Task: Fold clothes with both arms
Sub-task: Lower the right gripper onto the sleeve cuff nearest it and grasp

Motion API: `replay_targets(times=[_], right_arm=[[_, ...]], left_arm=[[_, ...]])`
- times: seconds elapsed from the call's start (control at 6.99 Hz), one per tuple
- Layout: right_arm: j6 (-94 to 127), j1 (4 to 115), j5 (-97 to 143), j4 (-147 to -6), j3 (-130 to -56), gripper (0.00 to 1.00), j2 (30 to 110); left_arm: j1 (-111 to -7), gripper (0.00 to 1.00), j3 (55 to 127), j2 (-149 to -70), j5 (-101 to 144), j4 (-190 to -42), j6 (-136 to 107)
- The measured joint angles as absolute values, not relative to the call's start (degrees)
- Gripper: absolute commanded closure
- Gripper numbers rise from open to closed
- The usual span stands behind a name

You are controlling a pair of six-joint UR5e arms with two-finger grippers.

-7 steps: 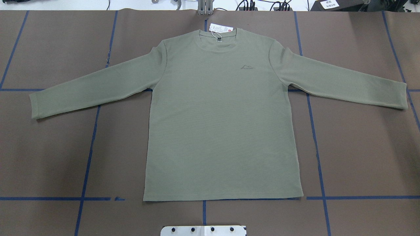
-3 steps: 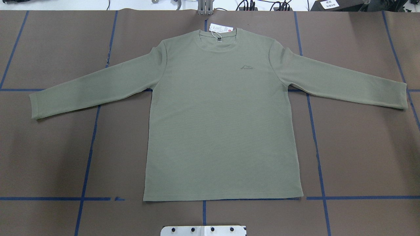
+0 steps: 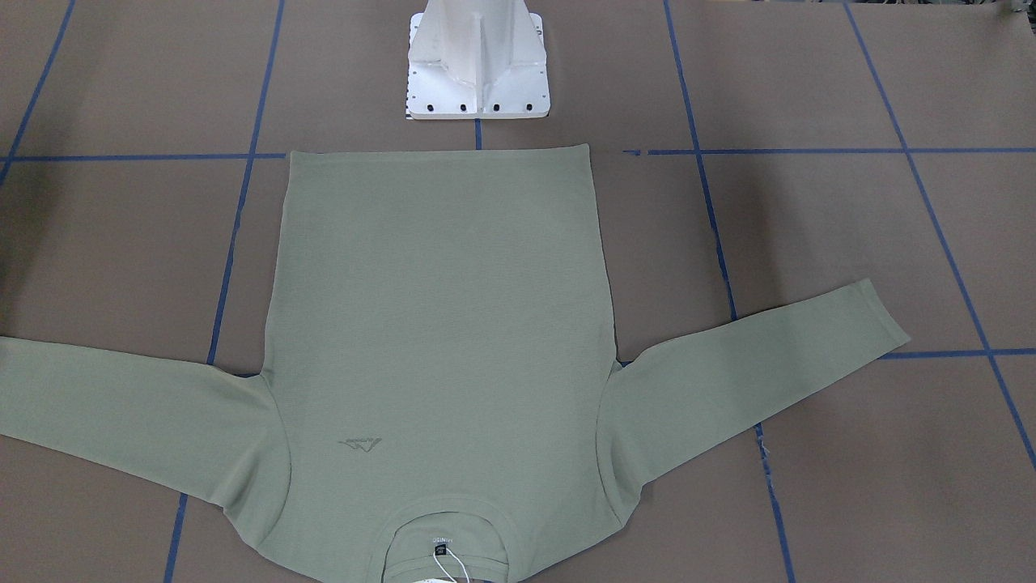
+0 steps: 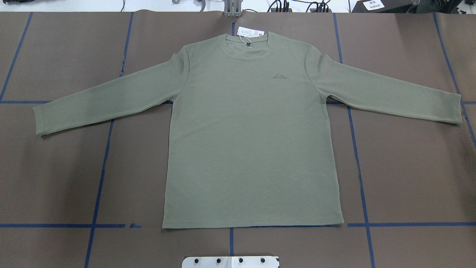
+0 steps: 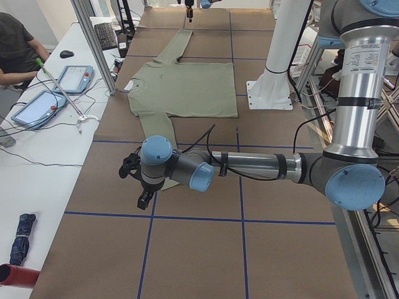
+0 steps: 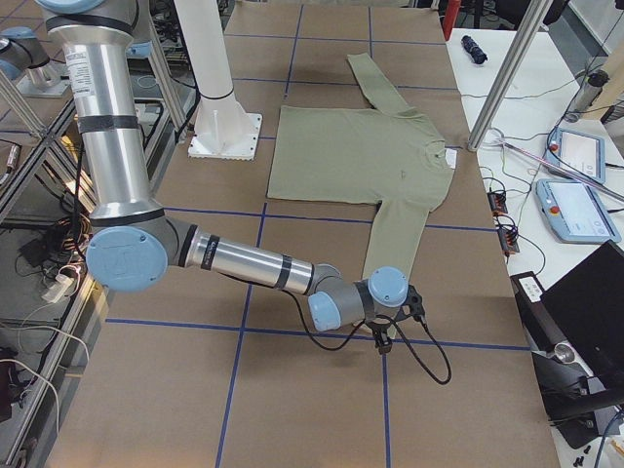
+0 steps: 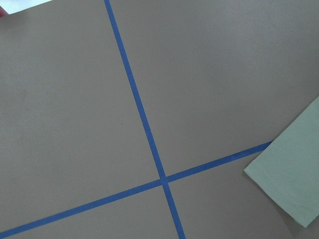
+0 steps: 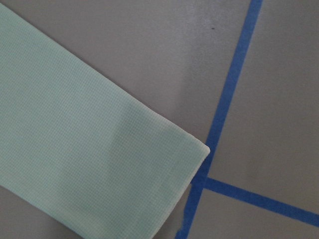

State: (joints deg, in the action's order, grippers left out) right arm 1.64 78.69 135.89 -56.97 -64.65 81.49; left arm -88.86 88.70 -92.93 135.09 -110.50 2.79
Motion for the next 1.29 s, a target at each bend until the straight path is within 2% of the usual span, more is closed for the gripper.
replay_targets(times=[1.29], right_arm=[[4.07, 75.06, 131.59, -56.43, -59.59, 0.0, 77.67]], left_arm=[[-88.86, 0.0, 89.0, -93.01, 135.33, -110.74, 2.99]])
